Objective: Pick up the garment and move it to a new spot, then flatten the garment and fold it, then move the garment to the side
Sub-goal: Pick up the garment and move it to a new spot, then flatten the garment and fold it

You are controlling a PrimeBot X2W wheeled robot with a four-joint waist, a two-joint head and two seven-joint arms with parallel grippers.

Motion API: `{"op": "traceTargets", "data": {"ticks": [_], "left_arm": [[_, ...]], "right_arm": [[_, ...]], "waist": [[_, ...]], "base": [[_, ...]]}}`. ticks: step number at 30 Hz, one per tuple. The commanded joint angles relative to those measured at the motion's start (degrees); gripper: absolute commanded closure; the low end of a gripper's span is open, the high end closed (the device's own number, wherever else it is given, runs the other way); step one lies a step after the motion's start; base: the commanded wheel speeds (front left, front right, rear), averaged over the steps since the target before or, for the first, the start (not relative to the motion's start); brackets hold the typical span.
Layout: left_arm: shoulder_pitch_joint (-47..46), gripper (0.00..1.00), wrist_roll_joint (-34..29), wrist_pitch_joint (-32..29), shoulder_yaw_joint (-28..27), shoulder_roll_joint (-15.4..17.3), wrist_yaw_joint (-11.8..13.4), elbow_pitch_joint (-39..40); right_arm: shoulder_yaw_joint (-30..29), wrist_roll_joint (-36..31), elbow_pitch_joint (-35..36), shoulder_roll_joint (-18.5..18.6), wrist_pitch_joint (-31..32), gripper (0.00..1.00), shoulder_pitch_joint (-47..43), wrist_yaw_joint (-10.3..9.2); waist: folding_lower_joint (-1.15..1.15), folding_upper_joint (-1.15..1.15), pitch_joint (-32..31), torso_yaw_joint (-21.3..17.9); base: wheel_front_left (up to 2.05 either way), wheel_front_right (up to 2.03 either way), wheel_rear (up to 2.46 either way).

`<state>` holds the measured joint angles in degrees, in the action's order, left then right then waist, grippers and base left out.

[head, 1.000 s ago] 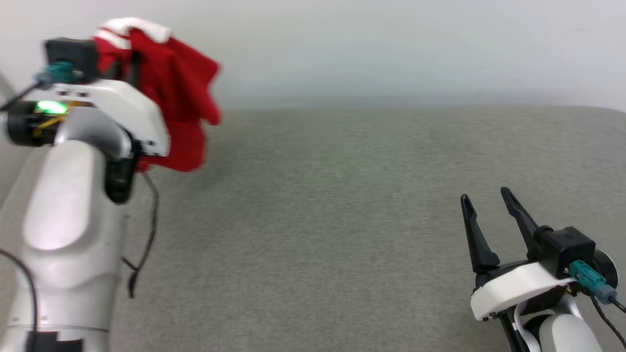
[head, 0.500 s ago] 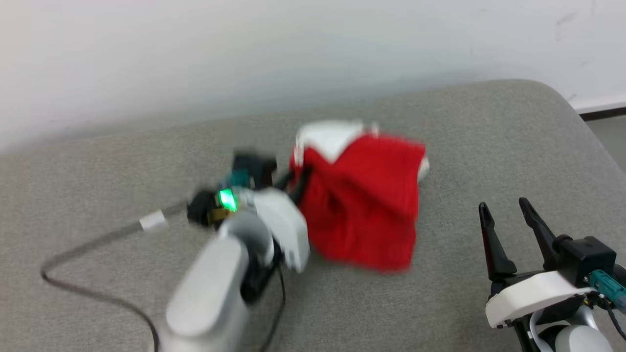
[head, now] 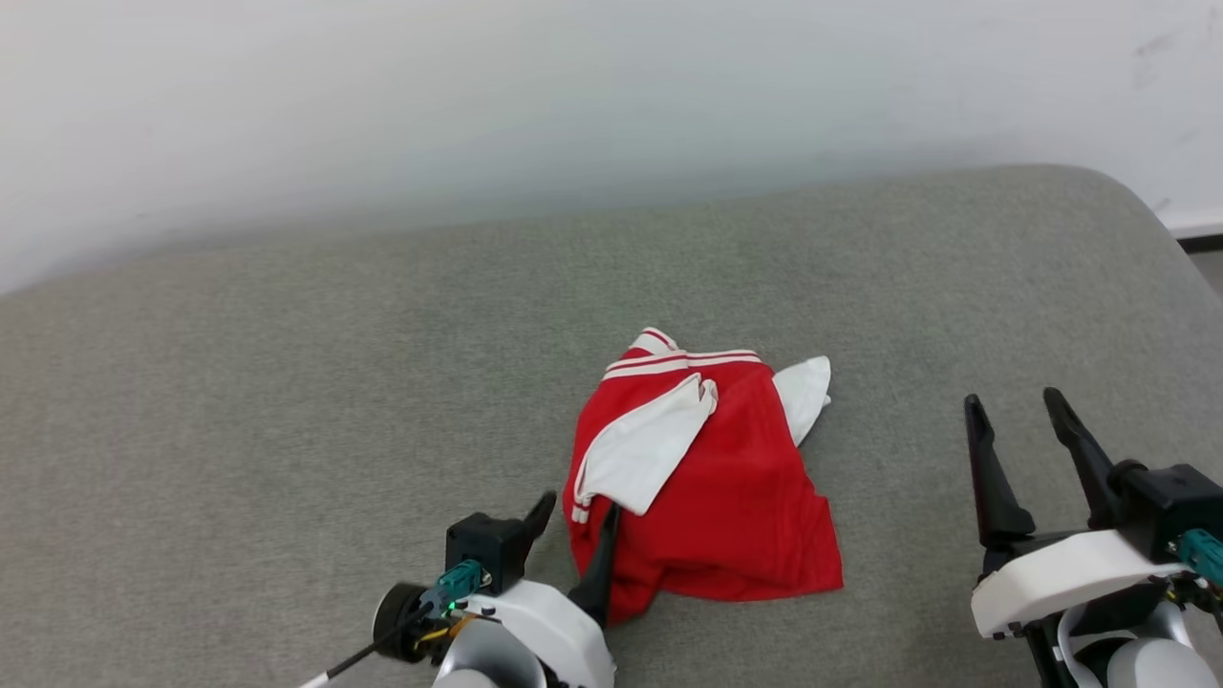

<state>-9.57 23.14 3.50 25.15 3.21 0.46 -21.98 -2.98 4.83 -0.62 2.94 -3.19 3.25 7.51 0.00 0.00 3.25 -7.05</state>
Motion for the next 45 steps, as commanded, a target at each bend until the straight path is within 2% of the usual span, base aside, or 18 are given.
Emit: {"op": "traceTargets", "data": {"ticks": [1, 5, 11, 19, 25, 33, 45], "left_arm": [[-0.3, 0.0, -1.3, 2.6, 0.1, -0.1, 1.0, 1.9], [-1.8, 0.0, -3.0, 7.5, -0.2, 0.0, 2.9, 5.7], [-3.7, 0.0, -4.6, 9.7, -3.3, 2.4, 5.7, 9.2], [-1.1, 0.0, -6.1, 9.9, -9.5, 10.4, 9.5, 9.8], [2.6, 0.0, -5.6, 8.3, -10.5, 13.8, 9.4, 11.6], [5.8, 0.0, -4.2, 6.4, -9.9, 14.0, 9.3, 13.5], [4.7, 0.0, -3.9, 5.0, -9.8, 14.5, 10.2, 15.6]], "right_arm": [[-0.4, -0.2, 0.0, -0.1, 0.2, 0.0, -0.9, -0.04], [-1.1, -0.5, 0.3, -0.1, 0.7, 0.0, -1.4, -0.04], [-1.7, -0.8, 1.6, -0.1, 1.5, 0.0, -2.2, -0.04], [-0.7, 0.0, 2.1, -0.1, 2.2, 0.0, -3.6, -0.04], [0.0, 1.4, 2.3, -0.1, 2.4, 0.0, -5.7, -0.04], [1.0, 1.6, 2.8, -0.1, 2.7, 0.0, -6.0, -0.04], [1.3, 1.5, 2.7, -0.1, 2.9, 0.0, -5.6, -0.04]], "waist": [[0.0, 0.0, -1.1, 1.2], [0.0, 0.0, -2.8, 2.6], [0.0, 0.0, -3.7, 4.2], [0.0, 0.0, -4.3, 4.7], [0.0, 0.0, -5.1, 4.5], [0.0, 0.0, -5.5, 4.7], [0.0, 0.0, -5.5, 4.9]], "base": [[0.0, 0.0, 0.0], [0.0, 0.0, 0.0], [0.0, 0.0, 0.0], [0.0, 0.0, 0.0], [0.0, 0.0, 0.0], [0.0, 0.0, 0.0], [0.0, 0.0, 0.0]]}}
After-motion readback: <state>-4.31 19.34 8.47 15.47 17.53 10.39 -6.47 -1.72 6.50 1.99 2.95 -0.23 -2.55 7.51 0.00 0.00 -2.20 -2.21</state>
